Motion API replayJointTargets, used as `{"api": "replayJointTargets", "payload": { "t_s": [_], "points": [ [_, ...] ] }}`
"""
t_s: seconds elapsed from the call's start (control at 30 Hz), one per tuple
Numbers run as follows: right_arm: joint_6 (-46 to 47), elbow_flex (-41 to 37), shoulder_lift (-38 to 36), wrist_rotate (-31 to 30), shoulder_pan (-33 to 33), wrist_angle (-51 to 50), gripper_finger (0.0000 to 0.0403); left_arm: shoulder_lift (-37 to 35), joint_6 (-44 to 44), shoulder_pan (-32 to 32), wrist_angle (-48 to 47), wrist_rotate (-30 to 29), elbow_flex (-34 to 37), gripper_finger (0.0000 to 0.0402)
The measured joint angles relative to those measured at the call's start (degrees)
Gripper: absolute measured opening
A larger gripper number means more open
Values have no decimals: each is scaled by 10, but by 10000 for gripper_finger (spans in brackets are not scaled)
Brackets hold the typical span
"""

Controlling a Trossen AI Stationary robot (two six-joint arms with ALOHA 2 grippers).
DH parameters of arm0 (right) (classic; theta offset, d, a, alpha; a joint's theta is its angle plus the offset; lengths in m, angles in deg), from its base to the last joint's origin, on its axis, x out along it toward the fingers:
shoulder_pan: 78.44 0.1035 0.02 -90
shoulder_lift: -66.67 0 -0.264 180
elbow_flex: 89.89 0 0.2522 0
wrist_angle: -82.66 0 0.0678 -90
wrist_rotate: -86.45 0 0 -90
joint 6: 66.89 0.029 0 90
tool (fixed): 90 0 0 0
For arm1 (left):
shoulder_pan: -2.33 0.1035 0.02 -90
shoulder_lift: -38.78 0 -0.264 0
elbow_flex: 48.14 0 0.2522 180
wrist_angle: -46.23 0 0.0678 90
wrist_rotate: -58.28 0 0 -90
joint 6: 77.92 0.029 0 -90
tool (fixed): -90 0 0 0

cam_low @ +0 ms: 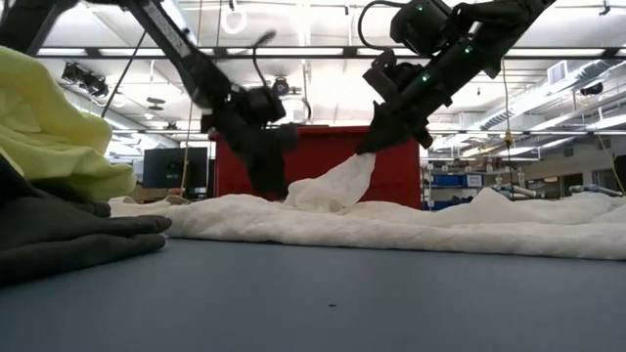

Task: Fold laundry
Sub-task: Fold the white blouse

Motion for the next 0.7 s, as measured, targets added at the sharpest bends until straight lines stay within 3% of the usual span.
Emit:
{"api": "replayJointTargets", "payload": {
  "t_s": [0.13,0.3,0.53,0.6,0.7],
  "points": [
    [-4,0,0,-55,8,-21,2,-73,6,0,-97,-3,-42,2],
    [-35,0,0,-67,22,-32,2,-175,13,-4,-173,-15,-51,1],
    [-58,9,0,-186,71,-28,2,-214,-10,-28,-241,-69,39,1],
    [-85,18,0,-155,85,0,2,-217,-26,-46,-229,-70,72,1],
    [-120,28,-1,-13,101,59,2,-217,-53,-81,-210,-70,111,0]
  ]
}}
